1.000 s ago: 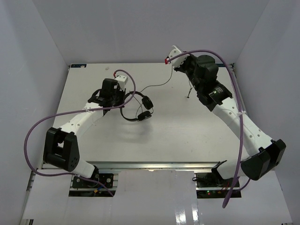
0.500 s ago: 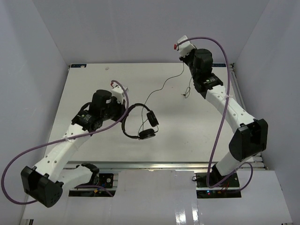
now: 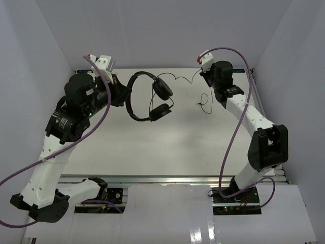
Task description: Wrap the headphones
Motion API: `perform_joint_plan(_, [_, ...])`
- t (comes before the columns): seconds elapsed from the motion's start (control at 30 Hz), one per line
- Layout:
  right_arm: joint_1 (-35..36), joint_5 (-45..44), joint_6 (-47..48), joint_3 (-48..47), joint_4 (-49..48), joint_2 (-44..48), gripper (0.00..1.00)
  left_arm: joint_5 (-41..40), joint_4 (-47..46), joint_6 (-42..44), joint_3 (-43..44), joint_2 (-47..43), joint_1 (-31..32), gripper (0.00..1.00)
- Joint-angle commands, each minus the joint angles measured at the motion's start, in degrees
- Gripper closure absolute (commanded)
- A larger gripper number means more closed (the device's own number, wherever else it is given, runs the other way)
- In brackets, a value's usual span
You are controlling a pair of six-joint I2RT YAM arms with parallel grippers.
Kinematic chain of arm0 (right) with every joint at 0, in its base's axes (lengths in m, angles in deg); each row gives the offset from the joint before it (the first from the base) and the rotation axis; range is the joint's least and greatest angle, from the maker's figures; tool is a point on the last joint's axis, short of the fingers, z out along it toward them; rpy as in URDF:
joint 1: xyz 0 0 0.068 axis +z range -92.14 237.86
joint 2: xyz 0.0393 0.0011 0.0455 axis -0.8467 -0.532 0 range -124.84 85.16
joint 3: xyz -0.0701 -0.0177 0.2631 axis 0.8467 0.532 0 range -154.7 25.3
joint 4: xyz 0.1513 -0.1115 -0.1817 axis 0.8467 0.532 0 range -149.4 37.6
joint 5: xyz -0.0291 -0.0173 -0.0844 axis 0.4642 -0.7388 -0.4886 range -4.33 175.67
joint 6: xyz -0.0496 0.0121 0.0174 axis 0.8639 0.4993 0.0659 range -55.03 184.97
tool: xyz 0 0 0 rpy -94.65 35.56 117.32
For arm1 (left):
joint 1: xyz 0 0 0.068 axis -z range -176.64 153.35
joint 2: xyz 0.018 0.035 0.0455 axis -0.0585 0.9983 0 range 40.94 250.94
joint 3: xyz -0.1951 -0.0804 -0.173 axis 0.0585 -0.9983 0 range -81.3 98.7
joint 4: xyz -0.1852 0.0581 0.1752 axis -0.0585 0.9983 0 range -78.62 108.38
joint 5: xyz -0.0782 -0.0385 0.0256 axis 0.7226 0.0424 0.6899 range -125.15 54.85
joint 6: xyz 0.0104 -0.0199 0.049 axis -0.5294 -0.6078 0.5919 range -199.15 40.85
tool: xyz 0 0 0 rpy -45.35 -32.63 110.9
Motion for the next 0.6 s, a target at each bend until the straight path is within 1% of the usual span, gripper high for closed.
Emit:
perform_joint_plan(0.0, [0.1,18.0,-10.9,0.3,3.5,0.2,0.92,0.8,-1.8,-6.9,6.9,3.1,-0.2,1.00])
perform_joint_plan(0.07, [0.1,23.5,-16.0,0.7,5.0,-0.2,0.92,0.2,-3.9,-9.6,8.6,4.1,-0.2,1.00])
perform_joint_plan(0.1, [0.1,28.2,-18.0,1.0,5.4,-0.4,0.92,-0.5,-5.6,-11.5,9.0,4.4,-0.3,1.00])
perform_joint_plan(0.17, [0.1,33.1,-21.4,1.6,5.4,-1.3,0.92,-2.8,-7.5,-13.1,10.3,4.8,-0.3,1.00])
perform_joint_plan(0.23, [0.1,38.4,-25.8,2.7,4.6,-2.0,0.92,-4.3,-9.2,-14.9,12.9,5.6,-0.3,1.00])
perform_joint_plan(0.33, [0.1,46.3,-31.7,5.1,1.3,-2.5,0.92,-9.8,-11.7,-16.7,16.0,7.4,-0.3,1.00])
perform_joint_plan(0.47, [0.3,52.9,-38.6,8.9,-3.5,-2.4,0.92,-13.6,-17.4,-20.1,16.8,8.8,-0.3,1.00])
perform_joint_plan(0.57, [0.5,55.1,-41.3,11.4,-6.4,-1.2,0.92,-16.7,-20.6,-21.6,16.9,10.7,-0.3,1.00])
